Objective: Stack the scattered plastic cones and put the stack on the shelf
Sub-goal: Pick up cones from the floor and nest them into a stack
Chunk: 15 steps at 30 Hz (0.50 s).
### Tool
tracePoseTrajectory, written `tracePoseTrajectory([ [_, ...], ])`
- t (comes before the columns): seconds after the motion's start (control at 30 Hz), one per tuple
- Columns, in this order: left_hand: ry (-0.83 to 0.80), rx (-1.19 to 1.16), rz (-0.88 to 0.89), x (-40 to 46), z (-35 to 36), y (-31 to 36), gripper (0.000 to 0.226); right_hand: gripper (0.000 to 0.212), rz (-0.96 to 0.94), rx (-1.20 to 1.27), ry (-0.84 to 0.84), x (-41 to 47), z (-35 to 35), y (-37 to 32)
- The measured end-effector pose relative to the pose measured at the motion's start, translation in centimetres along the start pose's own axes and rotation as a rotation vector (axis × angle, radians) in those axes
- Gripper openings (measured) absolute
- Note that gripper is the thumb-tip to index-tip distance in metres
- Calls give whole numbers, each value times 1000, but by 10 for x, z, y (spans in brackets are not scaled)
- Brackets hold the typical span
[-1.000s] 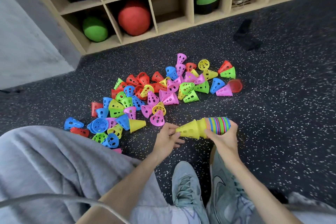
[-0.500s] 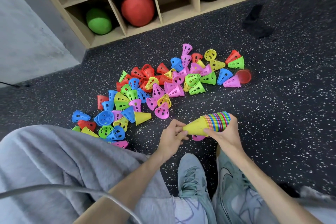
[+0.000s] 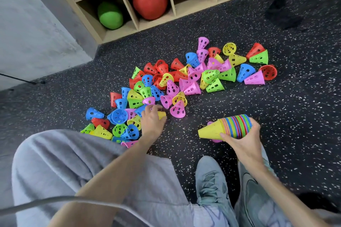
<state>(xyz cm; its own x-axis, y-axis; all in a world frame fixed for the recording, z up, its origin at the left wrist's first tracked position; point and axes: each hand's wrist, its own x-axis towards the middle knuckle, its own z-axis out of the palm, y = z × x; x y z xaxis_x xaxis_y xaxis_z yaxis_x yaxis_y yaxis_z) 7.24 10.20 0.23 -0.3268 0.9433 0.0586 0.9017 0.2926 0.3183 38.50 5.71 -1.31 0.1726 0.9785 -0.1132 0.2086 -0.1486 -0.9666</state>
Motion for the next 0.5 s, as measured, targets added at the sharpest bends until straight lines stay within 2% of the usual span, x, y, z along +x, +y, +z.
tracePoseTrajectory([
  [0.13, -4, -41, -224, 4, 9, -20, 49, 87, 32, 30, 3, 1, 1, 0],
  [0.2, -38, -138, -265, 2, 19, -26, 50, 84, 48, 48, 8, 2, 2, 0],
  [0.37, 16, -344, -372, 4, 34, -31, 57, 83, 81, 53, 27, 6, 5, 1],
  [0.5, 31, -443, -487, 8, 40, -34, 37, 82, 76, 36, 35, 8, 10, 5],
])
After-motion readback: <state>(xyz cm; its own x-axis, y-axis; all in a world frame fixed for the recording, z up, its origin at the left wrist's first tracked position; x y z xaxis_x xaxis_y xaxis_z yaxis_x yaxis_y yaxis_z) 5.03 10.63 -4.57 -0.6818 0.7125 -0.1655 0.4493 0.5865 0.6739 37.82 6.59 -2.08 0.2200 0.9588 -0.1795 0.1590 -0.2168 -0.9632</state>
